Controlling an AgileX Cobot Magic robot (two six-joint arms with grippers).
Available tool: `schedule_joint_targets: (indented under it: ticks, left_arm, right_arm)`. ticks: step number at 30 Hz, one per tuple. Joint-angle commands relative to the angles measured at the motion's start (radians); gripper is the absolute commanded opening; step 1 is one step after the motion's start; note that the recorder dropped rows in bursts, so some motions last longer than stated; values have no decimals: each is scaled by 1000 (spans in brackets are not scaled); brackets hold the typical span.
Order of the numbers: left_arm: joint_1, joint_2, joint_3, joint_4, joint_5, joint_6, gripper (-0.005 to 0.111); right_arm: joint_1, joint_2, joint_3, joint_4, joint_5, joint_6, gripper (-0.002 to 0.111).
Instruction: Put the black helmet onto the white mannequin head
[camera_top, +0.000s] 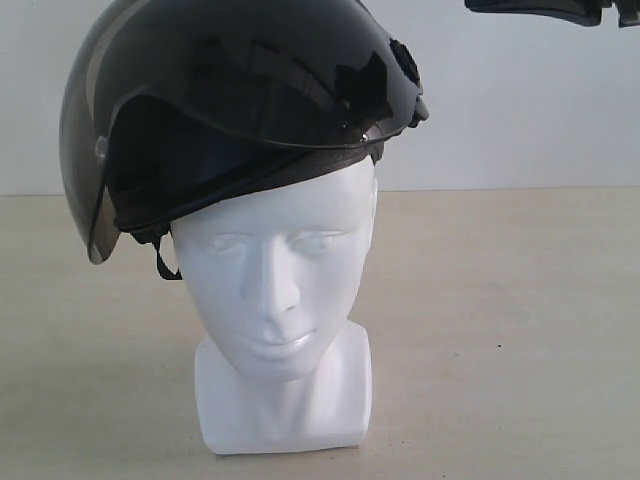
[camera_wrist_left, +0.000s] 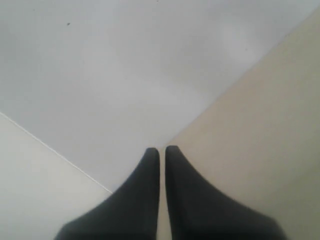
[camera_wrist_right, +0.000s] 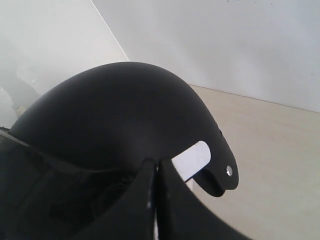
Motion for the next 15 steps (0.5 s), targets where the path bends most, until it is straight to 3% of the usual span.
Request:
schedule_joint_targets:
  ticks: [1, 8, 10, 15]
  left_arm:
    - [-5, -3, -18, -190, -25, -193, 4]
    - [-5, -3, -85, -774, -64, -520, 4]
    - [-5, -3, -151, -860, 34, -532, 4]
    - [-5, 119, -341, -899, 152, -532, 4]
  right_arm:
    - [-3, -2, -4, 1, 5, -2, 0]
    - [-3, -2, -2, -2, -9, -4, 0]
    - [-3, -2, -2, -14, -11, -9, 0]
    - [-1, -2, -4, -185, -53, 6, 0]
